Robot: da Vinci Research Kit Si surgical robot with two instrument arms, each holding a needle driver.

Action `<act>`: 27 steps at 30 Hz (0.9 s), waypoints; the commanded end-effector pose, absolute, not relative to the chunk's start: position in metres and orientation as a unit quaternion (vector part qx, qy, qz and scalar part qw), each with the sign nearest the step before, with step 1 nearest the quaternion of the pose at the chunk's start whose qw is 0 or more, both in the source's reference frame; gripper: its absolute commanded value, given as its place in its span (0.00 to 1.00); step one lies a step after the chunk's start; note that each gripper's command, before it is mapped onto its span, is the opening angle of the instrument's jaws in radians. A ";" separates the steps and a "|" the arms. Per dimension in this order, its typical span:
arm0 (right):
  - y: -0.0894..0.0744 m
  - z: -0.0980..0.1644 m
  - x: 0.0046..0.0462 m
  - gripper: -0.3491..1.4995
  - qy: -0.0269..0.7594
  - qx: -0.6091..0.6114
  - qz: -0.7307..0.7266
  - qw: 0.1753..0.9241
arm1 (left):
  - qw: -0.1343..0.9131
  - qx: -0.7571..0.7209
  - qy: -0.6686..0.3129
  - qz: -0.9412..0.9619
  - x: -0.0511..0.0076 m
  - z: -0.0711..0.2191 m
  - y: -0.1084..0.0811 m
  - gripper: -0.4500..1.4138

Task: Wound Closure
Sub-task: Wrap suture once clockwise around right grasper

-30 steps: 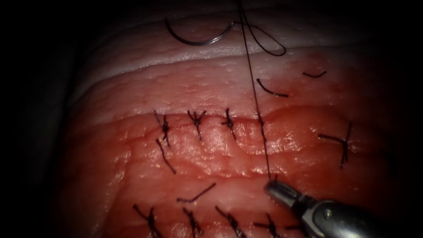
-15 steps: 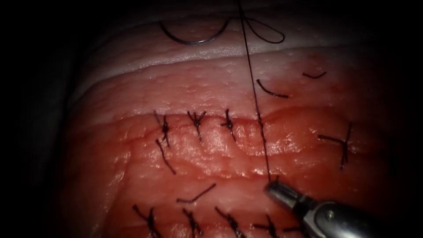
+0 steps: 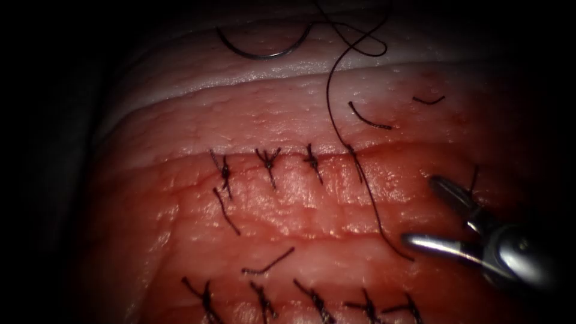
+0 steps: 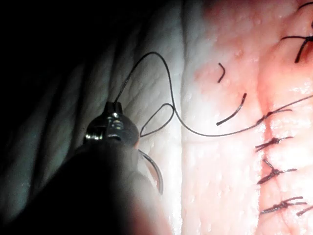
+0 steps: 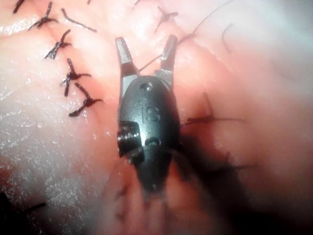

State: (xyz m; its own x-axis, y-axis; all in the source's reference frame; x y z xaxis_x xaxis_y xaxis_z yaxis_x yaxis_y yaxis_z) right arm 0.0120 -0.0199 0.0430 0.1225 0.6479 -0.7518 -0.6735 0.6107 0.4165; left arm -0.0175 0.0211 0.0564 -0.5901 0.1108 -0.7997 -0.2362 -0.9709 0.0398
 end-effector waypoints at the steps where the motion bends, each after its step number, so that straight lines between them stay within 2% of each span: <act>1: -0.019 0.043 0.0129 0.84 0.495 -0.012 0.443 0.747 | 0.094 -0.439 0.071 0.891 -0.0178 0.056 0.020 0.00; 4: -0.018 0.043 0.0136 0.73 0.505 -0.010 0.439 0.743 | 0.088 -0.435 0.073 0.893 -0.0175 0.054 0.018 0.00; 7: -0.016 0.043 0.0150 0.53 0.515 -0.001 0.434 0.739 | 0.081 -0.426 0.079 0.898 -0.0178 0.052 0.014 0.00; 10: -0.015 0.044 0.0157 0.44 0.518 0.002 0.431 0.739 | 0.073 -0.430 0.082 0.896 -0.0183 0.051 0.012 0.00; 12: -0.014 0.046 0.0160 0.34 0.522 0.005 0.428 0.737 | 0.066 -0.432 0.081 0.896 -0.0186 0.051 0.010 0.00; 13: -0.014 0.046 0.0160 0.34 0.522 0.005 0.428 0.737 | 0.066 -0.432 0.081 0.896 -0.0186 0.051 0.010 0.00; 14: -0.013 0.047 0.0162 0.07 0.523 0.010 0.425 0.739 | 0.059 -0.433 0.079 0.896 -0.0189 0.051 0.008 0.00; 15: -0.012 0.048 0.0163 0.00 0.523 0.009 0.425 0.739 | 0.059 -0.435 0.075 0.895 -0.0190 0.051 0.007 0.00; 22: -0.010 0.051 0.0179 0.00 0.526 0.012 0.424 0.738 | 0.060 -0.451 0.066 0.888 -0.0193 0.051 0.004 0.00; 27: -0.008 0.052 0.0187 0.00 0.578 0.060 0.429 0.691 | 0.059 -0.459 0.057 0.885 -0.0198 0.052 0.001 0.00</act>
State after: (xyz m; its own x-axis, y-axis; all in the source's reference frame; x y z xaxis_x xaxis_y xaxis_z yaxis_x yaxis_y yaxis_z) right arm 0.0178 -0.0078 0.0518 -0.0809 0.6881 -0.7211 -0.4537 0.6187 0.6414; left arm -0.0199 -0.0002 0.0520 -0.5674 0.0464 -0.8221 -0.1476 -0.9880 0.0460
